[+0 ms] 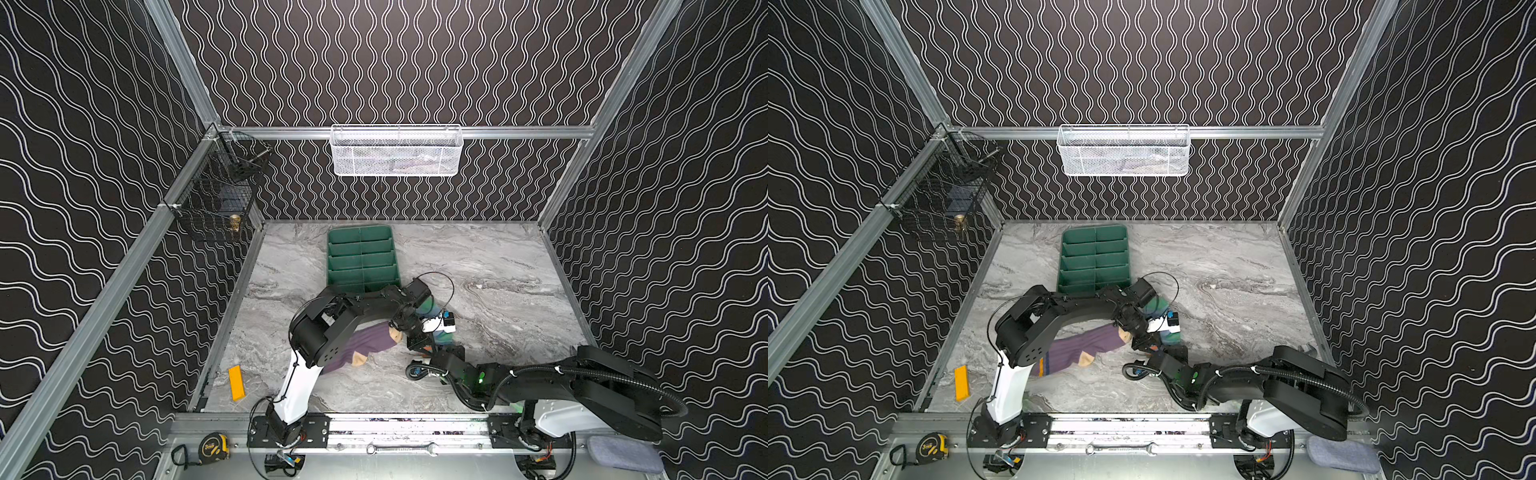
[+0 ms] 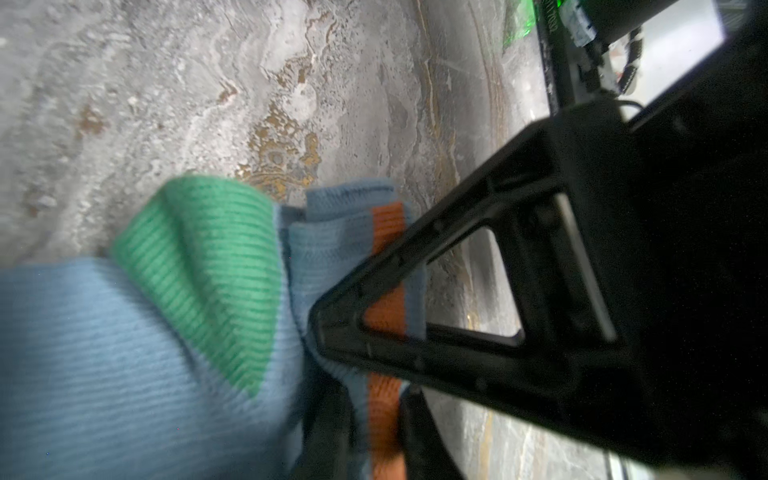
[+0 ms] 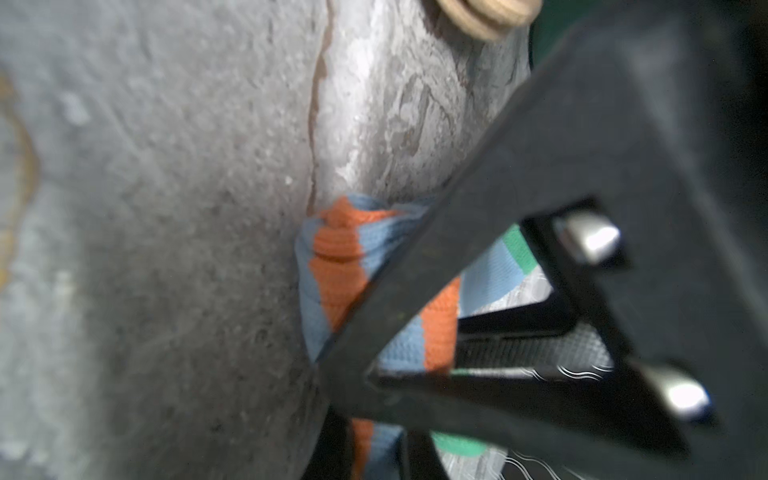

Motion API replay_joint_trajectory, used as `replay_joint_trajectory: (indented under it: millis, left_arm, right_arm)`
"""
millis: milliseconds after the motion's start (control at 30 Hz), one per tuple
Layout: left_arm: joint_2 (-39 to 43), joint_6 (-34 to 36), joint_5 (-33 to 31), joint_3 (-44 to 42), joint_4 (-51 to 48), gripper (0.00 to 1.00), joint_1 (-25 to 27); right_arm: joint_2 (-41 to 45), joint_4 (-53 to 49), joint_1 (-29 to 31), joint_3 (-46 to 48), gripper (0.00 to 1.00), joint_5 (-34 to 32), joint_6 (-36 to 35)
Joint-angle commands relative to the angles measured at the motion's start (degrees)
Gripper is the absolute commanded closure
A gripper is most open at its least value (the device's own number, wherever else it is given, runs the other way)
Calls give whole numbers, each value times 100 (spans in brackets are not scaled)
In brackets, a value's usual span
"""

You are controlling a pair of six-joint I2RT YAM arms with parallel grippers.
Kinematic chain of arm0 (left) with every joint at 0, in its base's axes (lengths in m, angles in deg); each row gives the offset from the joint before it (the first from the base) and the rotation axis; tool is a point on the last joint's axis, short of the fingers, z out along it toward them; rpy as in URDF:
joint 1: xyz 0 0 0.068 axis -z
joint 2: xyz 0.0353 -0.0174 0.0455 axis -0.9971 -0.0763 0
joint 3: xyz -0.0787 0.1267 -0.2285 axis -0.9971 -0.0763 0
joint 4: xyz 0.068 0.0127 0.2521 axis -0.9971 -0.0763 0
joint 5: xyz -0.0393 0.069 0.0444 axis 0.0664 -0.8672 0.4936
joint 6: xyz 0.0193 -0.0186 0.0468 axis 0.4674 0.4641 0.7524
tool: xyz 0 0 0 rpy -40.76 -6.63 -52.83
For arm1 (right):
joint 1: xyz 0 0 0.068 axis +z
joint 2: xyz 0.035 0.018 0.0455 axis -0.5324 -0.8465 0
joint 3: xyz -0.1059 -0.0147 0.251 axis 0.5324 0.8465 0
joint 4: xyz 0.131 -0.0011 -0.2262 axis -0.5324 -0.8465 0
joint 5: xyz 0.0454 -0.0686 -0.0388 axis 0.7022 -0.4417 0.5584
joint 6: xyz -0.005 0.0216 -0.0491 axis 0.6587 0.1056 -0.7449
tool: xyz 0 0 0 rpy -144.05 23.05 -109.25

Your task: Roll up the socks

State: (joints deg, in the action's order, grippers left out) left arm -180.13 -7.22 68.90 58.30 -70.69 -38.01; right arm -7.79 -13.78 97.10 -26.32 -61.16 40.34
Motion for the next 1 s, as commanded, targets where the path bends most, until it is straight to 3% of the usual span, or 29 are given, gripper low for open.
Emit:
replay_joint_trajectory:
  millis: [0,100,433,567,700,733,867,967]
  left_arm:
    - [138,-47,-1842,-229,-823,66,12]
    - [578,14,-1876,-325,-645,59,20]
    - [1976,161,-2357,-368,-212,49,-2]
    - [2846,17,-3215,-626,375,53,-129]
    - [4435,89,-4294,-1307,1276,61,-210]
    - [4855,147,-4332,-1455,1406,60,-216]
    - [6522,610,-3622,-1809,1213,40,-209]
    - [7002,880,-3197,-1535,405,34,-216]
  right_arm:
    - [68,-1314,9,-20,100,1117,310]
    - [238,-1637,7,-64,100,1286,435]
    - [442,-2584,-89,-286,100,1693,913]
    - [408,-3104,-297,-588,100,2263,1063]
    - [240,-3861,-621,-1070,100,3096,1240]
    - [190,-4029,-682,-1184,100,3256,1298]
    - [-99,-4613,-1043,-1642,100,3971,1431]
    - [-404,-4841,-1373,-2031,100,4251,1435]
